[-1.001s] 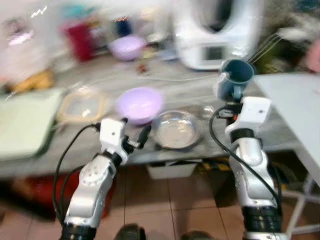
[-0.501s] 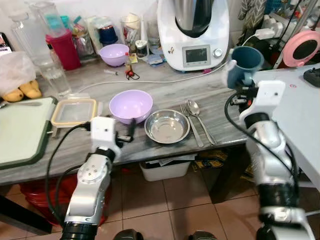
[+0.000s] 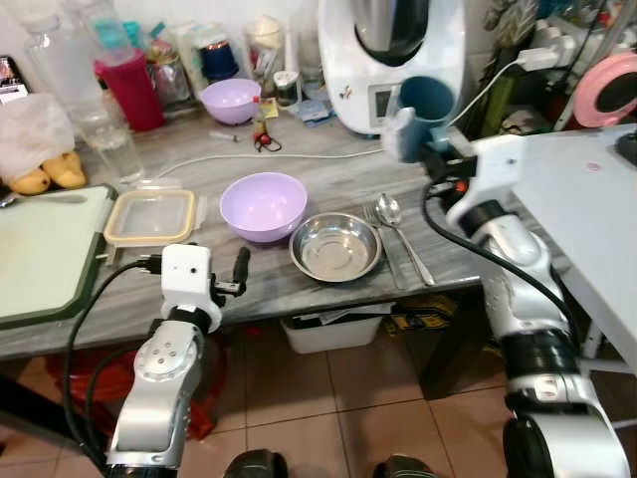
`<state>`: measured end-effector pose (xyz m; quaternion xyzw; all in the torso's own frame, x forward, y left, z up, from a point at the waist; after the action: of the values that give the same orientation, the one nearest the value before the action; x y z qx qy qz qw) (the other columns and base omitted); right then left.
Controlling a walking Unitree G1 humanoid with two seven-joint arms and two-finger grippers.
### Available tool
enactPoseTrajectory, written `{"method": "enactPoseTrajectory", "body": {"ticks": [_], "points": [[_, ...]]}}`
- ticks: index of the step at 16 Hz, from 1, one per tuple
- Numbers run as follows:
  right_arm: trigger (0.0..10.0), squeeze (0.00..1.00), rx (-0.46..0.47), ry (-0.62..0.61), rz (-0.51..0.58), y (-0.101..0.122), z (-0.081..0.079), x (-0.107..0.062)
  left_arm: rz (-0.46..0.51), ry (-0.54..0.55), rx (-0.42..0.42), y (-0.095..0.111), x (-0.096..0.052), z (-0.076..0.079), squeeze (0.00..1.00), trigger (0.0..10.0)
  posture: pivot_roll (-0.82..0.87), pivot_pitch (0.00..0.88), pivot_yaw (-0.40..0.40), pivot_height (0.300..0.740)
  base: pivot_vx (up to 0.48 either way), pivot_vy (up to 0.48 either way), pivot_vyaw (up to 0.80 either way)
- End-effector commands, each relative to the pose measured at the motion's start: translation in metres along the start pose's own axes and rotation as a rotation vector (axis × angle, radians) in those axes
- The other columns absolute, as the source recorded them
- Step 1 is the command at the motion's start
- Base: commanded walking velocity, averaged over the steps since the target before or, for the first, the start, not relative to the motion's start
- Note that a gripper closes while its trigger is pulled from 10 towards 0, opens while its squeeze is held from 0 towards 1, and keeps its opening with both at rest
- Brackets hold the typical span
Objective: Setting the table
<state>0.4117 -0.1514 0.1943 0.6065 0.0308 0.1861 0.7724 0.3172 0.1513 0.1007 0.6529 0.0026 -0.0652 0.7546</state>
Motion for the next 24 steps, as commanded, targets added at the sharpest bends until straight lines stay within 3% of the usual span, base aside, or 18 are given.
{"method": "enactPoseTrajectory", "body": {"ticks": [1, 6, 11, 13, 19, 24], "points": [[10.0, 0.0, -0.007, 0.017, 0.012, 0.005, -0.002, 0.006, 0.002, 0.02, 0.023, 0.004, -0.003, -0.007, 0.0, 10.0, 0.08, 0.082, 0.103, 0.74, 0.0, 0.0, 0.0], [10.0, 0.0, 0.009, 0.029, 0.004, 0.0, -0.003, 0.015, -0.017, 0.018, 0.043, 0.005, -0.01, -0.01, 0.0, 10.0, 0.11, 0.109, 0.124, 0.74, 0.0, 0.0, 0.0], [10.0, 0.0, 0.063, 0.128, -0.013, -0.007, -0.021, 0.028, -0.038, 0.03, 0.061, 0.008, -0.019, -0.016, 0.0, 10.0, 0.14, 0.127, 0.13, 0.74, 0.0, 0.0, 0.0], [10.0, 0.0, 0.102, 0.159, -0.033, -0.013, -0.027, 0.028, -0.043, 0.032, 0.062, 0.008, -0.02, -0.017, 0.0, 10.0, 0.14, 0.128, 0.132, 0.74, 0.0, 0.0, 0.0], [10.0, 0.0, 0.086, 0.184, -0.082, -0.032, -0.04, 0.022, -0.05, 0.023, 0.064, 0.008, -0.018, -0.014, 0.0, 10.0, 0.14, 0.127, 0.135, 0.74, 0.0, 0.0, 0.0], [10.0, 0.0, 0.037, 0.193, -0.182, -0.052, -0.039, 0.016, -0.054, 0.023, 0.056, 0.007, -0.016, -0.013, 0.0, 10.0, 0.13, 0.12, 0.132, 0.74, 0.0, 0.0, 0.0]]}}
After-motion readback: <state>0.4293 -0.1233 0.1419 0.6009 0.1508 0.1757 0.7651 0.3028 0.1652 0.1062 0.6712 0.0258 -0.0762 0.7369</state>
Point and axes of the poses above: a point about 5 cm out from each wrist's last joint towards the gripper, its own x axis pointing out of the wrist towards the gripper, its own y axis along the axis of the wrist's last joint, z = x × y, the point moved 6 cm from there along x, pointing out of the wrist towards the gripper, and after that the axes turned 11 degrees about -x, right-handed, at the moved point
